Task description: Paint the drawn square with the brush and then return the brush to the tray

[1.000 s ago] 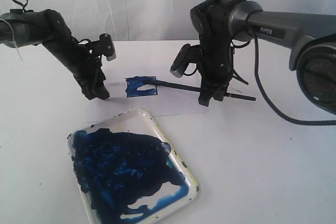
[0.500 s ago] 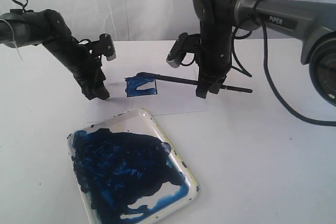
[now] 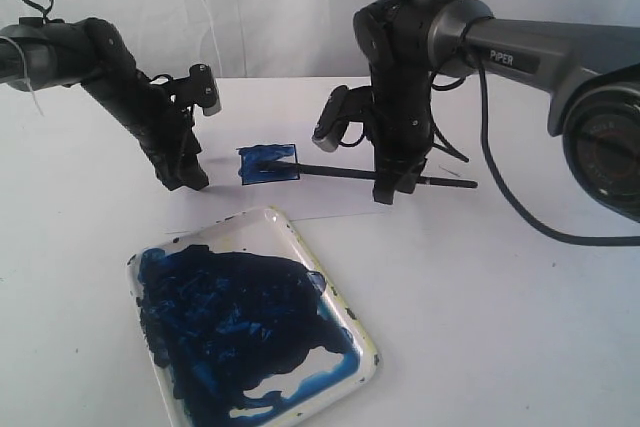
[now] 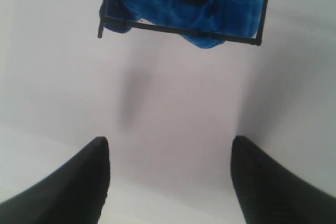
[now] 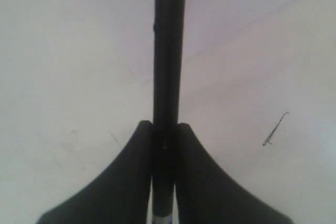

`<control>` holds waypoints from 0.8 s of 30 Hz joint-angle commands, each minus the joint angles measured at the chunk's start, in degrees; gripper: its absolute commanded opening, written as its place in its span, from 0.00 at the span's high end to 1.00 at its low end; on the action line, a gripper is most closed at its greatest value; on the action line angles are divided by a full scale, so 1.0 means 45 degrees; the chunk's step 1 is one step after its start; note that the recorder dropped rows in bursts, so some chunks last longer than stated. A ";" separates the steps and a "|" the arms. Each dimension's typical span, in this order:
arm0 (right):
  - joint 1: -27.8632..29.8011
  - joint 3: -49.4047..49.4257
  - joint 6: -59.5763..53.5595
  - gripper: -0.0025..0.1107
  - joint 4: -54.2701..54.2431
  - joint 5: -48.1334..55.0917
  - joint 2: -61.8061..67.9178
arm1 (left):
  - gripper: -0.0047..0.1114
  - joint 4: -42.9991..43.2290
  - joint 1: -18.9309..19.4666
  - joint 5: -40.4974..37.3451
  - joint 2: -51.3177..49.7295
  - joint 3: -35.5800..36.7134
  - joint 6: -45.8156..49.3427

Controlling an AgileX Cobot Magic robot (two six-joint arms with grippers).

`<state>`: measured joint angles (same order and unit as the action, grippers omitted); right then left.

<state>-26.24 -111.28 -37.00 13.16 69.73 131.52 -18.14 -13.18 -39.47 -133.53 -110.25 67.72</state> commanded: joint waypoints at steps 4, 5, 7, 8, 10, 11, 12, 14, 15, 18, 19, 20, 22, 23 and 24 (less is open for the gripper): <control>0.0037 0.0017 0.0652 0.98 0.1545 0.0051 0.0009 | 0.36 0.0215 -0.0023 -0.0208 -0.0302 0.0109 0.0020; 0.0062 0.0017 0.0652 0.98 0.1609 0.0051 0.0009 | 0.36 0.0215 -0.0023 -0.0208 -0.0302 0.0109 0.0020; 0.0179 0.0017 0.0725 0.98 0.1661 0.0051 0.0009 | 0.36 0.0215 -0.0023 -0.0208 -0.0302 0.0109 0.0020; 0.0322 0.0017 0.0859 0.98 0.1694 0.0051 0.0009 | 0.36 0.0215 -0.0023 -0.0208 -0.0302 0.0109 0.0020; 0.0494 0.0017 0.0894 0.98 0.1694 0.0051 0.0009 | 0.36 0.0215 -0.0023 -0.0208 -0.0302 0.0109 0.0020; 0.0548 0.0017 0.0892 0.98 0.1694 0.0051 0.0009 | 0.36 0.0215 -0.0023 -0.0208 -0.0325 0.0109 0.0020; 0.0575 0.0017 0.0892 0.98 0.1694 0.0051 0.0009 | 0.36 0.0215 -0.0023 -0.0208 -0.0325 0.0109 0.0020; 0.0576 0.0017 0.0699 0.98 0.1456 0.0051 -0.0015 | 0.36 0.0215 -0.0023 -0.0208 -0.0382 0.0109 0.0020; 0.0576 0.0017 0.0581 0.98 0.1353 0.0051 -0.0093 | 0.36 0.0215 -0.0023 -0.0208 -0.0414 0.0109 0.0020; 0.0576 0.0017 0.0260 0.98 0.0786 0.0051 -0.0390 | 0.36 0.0215 -0.0023 -0.0208 -0.0414 0.0109 0.0020; 0.0576 0.0017 0.0140 0.98 0.0431 0.0051 -0.0555 | 0.36 0.0215 -0.0023 -0.0179 -0.0410 0.0109 0.0020; 0.0576 0.0017 -0.0034 0.98 0.0190 0.0051 -0.0666 | 0.36 0.0215 -0.0023 -0.0179 -0.0410 0.0109 0.0020; 0.0576 0.0017 -0.0219 0.98 -0.0323 0.0051 -0.0970 | 0.36 0.0215 -0.0023 -0.0179 -0.0410 0.0109 0.0020; 0.0576 0.0017 -0.0306 0.98 -0.0394 0.0051 -0.1077 | 0.36 0.0215 -0.0023 -0.0179 -0.0410 0.0109 0.0020; 0.0576 0.0017 -0.0306 0.98 -0.0400 0.0051 -0.1186 | 0.36 0.0215 -0.0023 -0.0179 -0.0410 0.0109 0.0020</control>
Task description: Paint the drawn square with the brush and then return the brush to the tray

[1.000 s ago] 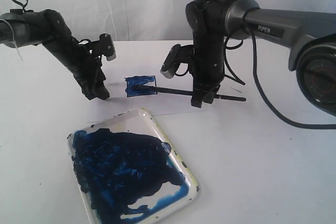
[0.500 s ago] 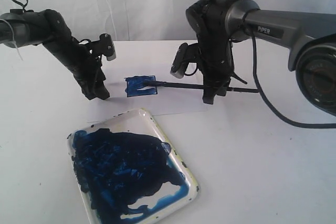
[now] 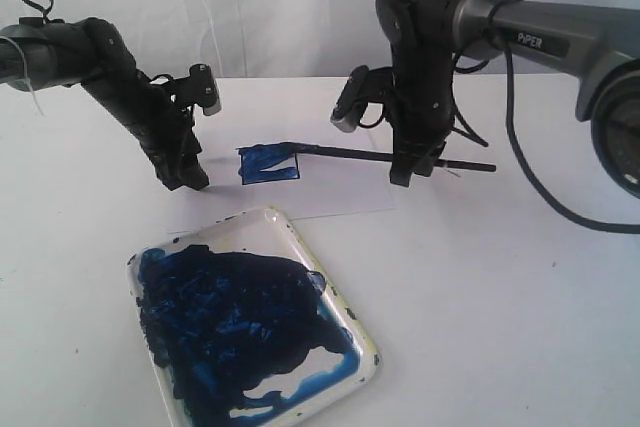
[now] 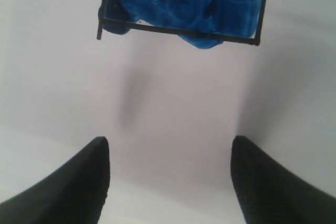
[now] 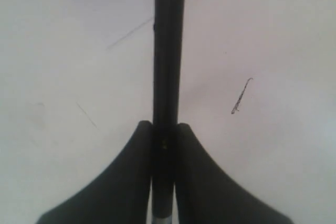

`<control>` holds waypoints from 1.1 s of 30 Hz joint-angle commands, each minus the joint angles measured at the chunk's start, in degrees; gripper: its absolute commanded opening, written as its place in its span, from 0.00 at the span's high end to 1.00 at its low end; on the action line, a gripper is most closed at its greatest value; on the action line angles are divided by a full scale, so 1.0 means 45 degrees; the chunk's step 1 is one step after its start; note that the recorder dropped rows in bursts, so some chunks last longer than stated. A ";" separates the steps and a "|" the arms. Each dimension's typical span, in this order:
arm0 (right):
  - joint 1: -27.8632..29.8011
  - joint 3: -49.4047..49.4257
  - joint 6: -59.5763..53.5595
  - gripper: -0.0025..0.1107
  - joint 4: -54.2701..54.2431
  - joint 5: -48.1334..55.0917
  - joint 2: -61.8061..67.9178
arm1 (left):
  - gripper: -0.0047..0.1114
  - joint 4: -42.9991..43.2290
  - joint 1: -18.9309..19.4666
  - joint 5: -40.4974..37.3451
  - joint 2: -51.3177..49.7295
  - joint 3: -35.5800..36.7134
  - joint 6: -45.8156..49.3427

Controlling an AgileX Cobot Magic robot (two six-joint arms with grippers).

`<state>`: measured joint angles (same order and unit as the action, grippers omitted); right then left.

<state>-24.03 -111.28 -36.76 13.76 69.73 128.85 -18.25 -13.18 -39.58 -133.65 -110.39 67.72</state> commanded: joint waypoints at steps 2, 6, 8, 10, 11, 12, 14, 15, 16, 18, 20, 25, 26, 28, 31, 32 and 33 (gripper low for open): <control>0.0085 0.0017 -0.0359 0.98 -0.0533 0.0051 -0.0686 | 0.36 0.0240 -0.0023 -0.0155 -0.0383 0.0140 0.0020; 0.0022 0.0074 -0.0359 0.98 -0.0686 0.0051 -0.0495 | 0.36 0.0240 -0.0023 -0.0155 -0.0383 0.0140 0.0020; -0.0078 0.0356 -0.0359 0.98 -0.0686 0.0051 -0.0374 | 0.36 0.0240 -0.0023 -0.0155 -0.0383 0.0140 0.0020; -0.0249 0.0646 -0.0359 0.98 -0.0586 0.0051 -0.0223 | 0.36 0.0240 -0.0023 -0.0155 -0.0383 0.0140 0.0020; -0.0278 0.0712 -0.0359 0.98 -0.0586 0.0051 -0.0150 | 0.36 0.0240 -0.0023 -0.0155 -0.0383 0.0140 0.0020; -0.0344 0.0774 -0.0359 0.98 -0.0586 0.0051 -0.0041 | 0.36 0.0240 -0.0023 -0.0155 -0.0383 0.0140 0.0020; -0.0395 0.0772 -0.0359 0.98 -0.0586 0.0051 0.0128 | 0.36 0.0240 -0.0023 -0.0155 -0.0383 0.0140 0.0020; -0.0395 0.0772 -0.0359 0.98 -0.0586 0.0051 0.0217 | 0.36 0.0240 -0.0023 -0.0155 -0.0383 0.0140 0.0020; -0.0395 0.0772 -0.0359 0.98 -0.0586 0.0051 0.0244 | 0.36 0.0240 -0.0023 -0.0155 -0.0383 0.0140 0.0020; -0.0395 0.0772 -0.0359 0.98 -0.0586 0.0051 0.0272 | 0.36 0.0240 -0.0023 -0.0155 -0.0383 0.0140 0.0020; -0.0395 0.0772 -0.0359 0.98 -0.0642 0.0051 0.0273 | 0.36 0.0240 -0.0023 -0.0155 -0.0383 0.0140 0.0020; -0.0395 0.0772 -0.0084 0.98 -0.0026 0.0051 0.0273 | 0.36 0.0240 -0.0023 -0.0155 -0.0383 0.0140 0.0020; -0.0395 0.0772 0.0179 0.98 0.0293 0.0051 0.0273 | 0.36 0.0240 -0.0023 -0.0155 -0.0383 0.0140 0.0020; -0.0395 0.0772 0.0615 0.98 0.0875 0.0051 0.0273 | 0.36 0.0240 -0.0023 -0.0155 -0.0383 0.0140 0.0020; -0.0395 0.0772 0.0908 0.98 0.1496 0.0051 0.0273 | 0.36 0.0240 -0.0023 -0.0155 -0.0383 0.0140 0.0020; -0.0395 0.0772 0.0908 0.98 0.1521 0.0051 0.0273 | 0.36 0.0240 -0.0023 -0.0155 -0.0383 0.0140 0.0020; -0.0370 0.0772 0.0908 0.98 0.1521 0.0051 0.0273 | 0.36 0.0240 -0.0023 -0.0155 -0.0383 0.0140 0.0020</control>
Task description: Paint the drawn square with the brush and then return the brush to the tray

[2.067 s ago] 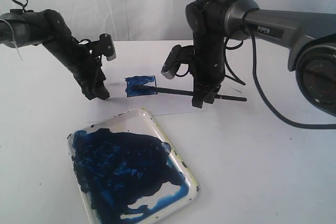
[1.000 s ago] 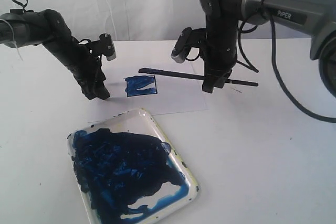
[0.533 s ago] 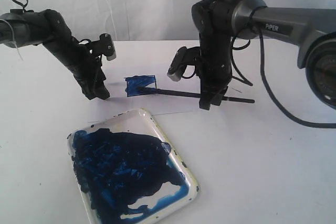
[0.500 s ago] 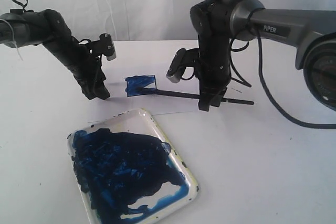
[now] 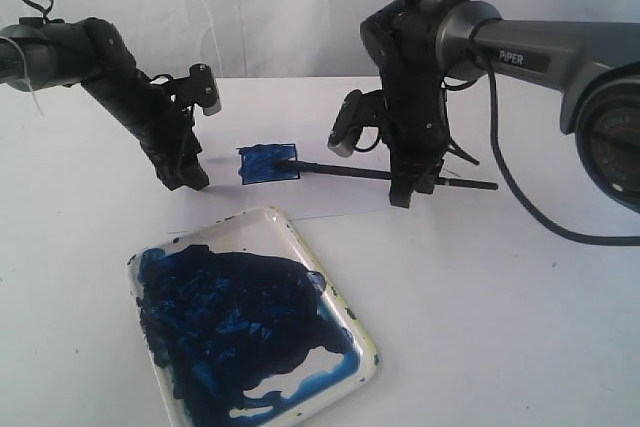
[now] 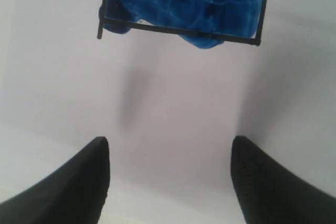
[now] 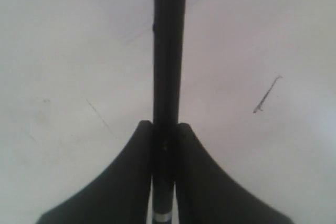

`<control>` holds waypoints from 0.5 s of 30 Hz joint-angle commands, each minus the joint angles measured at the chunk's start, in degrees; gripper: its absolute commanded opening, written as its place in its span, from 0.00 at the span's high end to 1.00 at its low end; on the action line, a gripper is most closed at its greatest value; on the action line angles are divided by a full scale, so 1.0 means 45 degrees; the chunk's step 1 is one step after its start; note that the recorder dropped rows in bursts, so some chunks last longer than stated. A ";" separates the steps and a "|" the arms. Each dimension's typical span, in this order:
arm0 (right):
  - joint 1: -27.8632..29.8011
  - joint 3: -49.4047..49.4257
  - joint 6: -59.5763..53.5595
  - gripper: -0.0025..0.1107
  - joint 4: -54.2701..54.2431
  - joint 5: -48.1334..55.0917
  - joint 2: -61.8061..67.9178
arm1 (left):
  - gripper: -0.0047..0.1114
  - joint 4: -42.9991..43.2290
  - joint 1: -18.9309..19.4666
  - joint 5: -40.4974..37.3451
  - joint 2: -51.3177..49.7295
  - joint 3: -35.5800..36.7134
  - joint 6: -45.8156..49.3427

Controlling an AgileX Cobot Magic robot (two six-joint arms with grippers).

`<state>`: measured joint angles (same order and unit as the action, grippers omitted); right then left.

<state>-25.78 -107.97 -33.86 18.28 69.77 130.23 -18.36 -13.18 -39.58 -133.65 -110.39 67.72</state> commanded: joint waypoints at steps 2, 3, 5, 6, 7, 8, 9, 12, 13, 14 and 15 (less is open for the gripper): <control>0.0018 0.0035 0.0265 0.98 0.0574 0.0042 -0.0033 | 0.36 0.0264 -0.0023 -0.0155 -0.0383 0.0140 0.0020; 0.0018 0.0035 0.0265 0.98 0.0621 0.0042 -0.0033 | 0.36 0.0264 -0.0023 -0.0155 -0.0383 0.0140 0.0020; 0.0018 0.0035 0.0265 0.98 0.0797 0.0042 -0.0033 | 0.36 0.0264 -0.0023 -0.0155 -0.0383 0.0140 0.0020; 0.0018 0.0035 0.0265 0.98 0.0852 0.0042 -0.0033 | 0.36 0.0264 -0.0023 -0.0155 -0.0383 0.0140 0.0020; 0.0018 0.0035 0.0265 0.98 0.0856 0.0042 -0.0033 | 0.36 0.0264 -0.0023 -0.0155 -0.0383 0.0140 0.0020; 0.0018 0.0035 0.0265 0.98 0.0981 0.0042 -0.0033 | 0.36 0.0264 -0.0023 -0.0155 -0.0383 0.0140 0.0020; 0.0018 0.0035 0.0265 0.98 0.1102 0.0042 -0.0033 | 0.36 0.0264 -0.0023 -0.0155 -0.0383 0.0140 0.0020; 0.0018 0.0035 0.0265 0.98 0.1352 0.0042 -0.0108 | 0.36 0.0264 -0.0023 -0.0155 -0.0383 0.0140 0.0020; 0.0018 0.0035 0.0265 0.98 0.1285 0.0042 -0.0148 | 0.36 0.0264 -0.0023 -0.0155 -0.0383 0.0140 0.0020; 0.0018 0.0035 0.0265 0.98 0.1255 0.0042 -0.0250 | 0.36 0.0264 -0.0023 -0.0155 -0.0383 0.0140 0.0020; 0.0018 0.0035 0.0265 0.98 0.1227 0.0042 -0.0342 | 0.36 0.0264 -0.0023 -0.0155 -0.0383 0.0140 0.0020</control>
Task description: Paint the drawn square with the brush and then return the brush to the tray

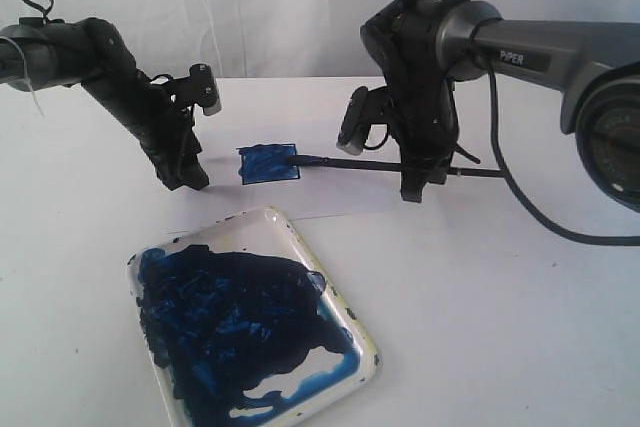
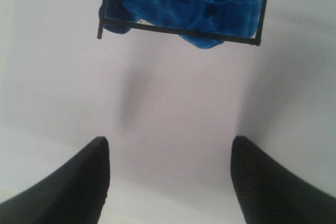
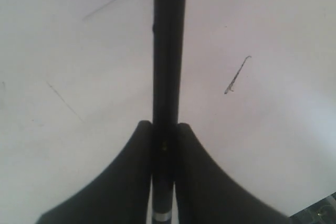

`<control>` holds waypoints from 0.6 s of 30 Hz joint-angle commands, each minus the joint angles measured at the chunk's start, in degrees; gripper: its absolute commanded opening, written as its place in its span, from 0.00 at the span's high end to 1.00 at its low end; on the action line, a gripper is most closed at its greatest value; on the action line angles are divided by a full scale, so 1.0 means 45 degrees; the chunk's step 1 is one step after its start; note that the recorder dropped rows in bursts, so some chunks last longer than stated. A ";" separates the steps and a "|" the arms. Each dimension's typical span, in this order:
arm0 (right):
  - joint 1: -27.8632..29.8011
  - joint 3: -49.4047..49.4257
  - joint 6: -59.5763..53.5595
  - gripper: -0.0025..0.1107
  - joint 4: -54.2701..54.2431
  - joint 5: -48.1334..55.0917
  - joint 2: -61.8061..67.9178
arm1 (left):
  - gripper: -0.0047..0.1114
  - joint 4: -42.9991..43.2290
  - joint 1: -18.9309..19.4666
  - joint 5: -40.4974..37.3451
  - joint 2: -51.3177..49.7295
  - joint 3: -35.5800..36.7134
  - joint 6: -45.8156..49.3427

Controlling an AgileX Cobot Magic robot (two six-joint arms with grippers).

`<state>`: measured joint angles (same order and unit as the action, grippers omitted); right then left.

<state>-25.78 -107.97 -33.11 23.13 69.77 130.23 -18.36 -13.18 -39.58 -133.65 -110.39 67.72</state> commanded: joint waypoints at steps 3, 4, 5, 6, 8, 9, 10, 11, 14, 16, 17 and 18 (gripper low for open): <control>0.0018 0.0035 0.0072 0.98 -0.0183 0.0042 -0.0676 | 0.36 0.0264 -0.0023 -0.0155 -0.0383 0.0140 0.0020; 0.0018 0.0035 0.0044 0.98 -0.0250 0.0042 -0.0745 | 0.36 0.0264 -0.0023 -0.0155 -0.0383 0.0140 0.0020; 0.0018 0.0035 0.0015 0.98 -0.0276 0.0042 -0.0848 | 0.36 0.0264 -0.0023 -0.0155 -0.0383 0.0140 0.0020; 0.0018 0.0035 0.0015 0.98 -0.0276 0.0042 -0.0912 | 0.36 0.0264 -0.0023 -0.0155 -0.0383 0.0140 0.0020; 0.0018 0.0035 0.0015 0.98 -0.0276 0.0042 -0.1036 | 0.36 0.0264 -0.0023 -0.0155 -0.0383 0.0140 0.0020; 0.0018 0.0035 0.0015 0.98 -0.0276 0.0042 -0.1096 | 0.36 0.0264 -0.0023 -0.0155 -0.0383 0.0140 0.0020; 0.0018 0.0035 -0.0014 0.98 -0.0326 0.0042 -0.1128 | 0.36 0.0264 -0.0023 -0.0155 -0.0383 0.0140 0.0020; 0.0018 0.0035 -0.0084 0.98 -0.0432 0.0042 -0.1128 | 0.36 0.0264 -0.0023 -0.0155 -0.0383 0.0140 0.0020; 0.0018 0.0115 -0.0599 0.98 -0.0763 0.0042 -0.0987 | 0.36 0.0264 -0.0023 -0.0155 -0.0383 0.0140 0.0020; 0.0018 0.0293 -0.0661 0.98 -0.0763 0.0042 -0.0846 | 0.36 0.0264 -0.0023 -0.0155 -0.0383 0.0140 0.0020; 0.0018 0.0357 -0.0685 0.98 -0.0679 0.0042 -0.0706 | 0.36 0.0264 -0.0023 -0.0178 -0.0383 0.0140 0.0020; 0.0018 0.0413 -0.0685 0.98 -0.0589 0.0042 -0.0681 | 0.36 0.0264 -0.0023 -0.0178 -0.0383 0.0140 0.0020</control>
<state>-25.78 -106.72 -35.48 19.96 69.77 126.58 -18.36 -13.18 -39.58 -133.74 -110.39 67.72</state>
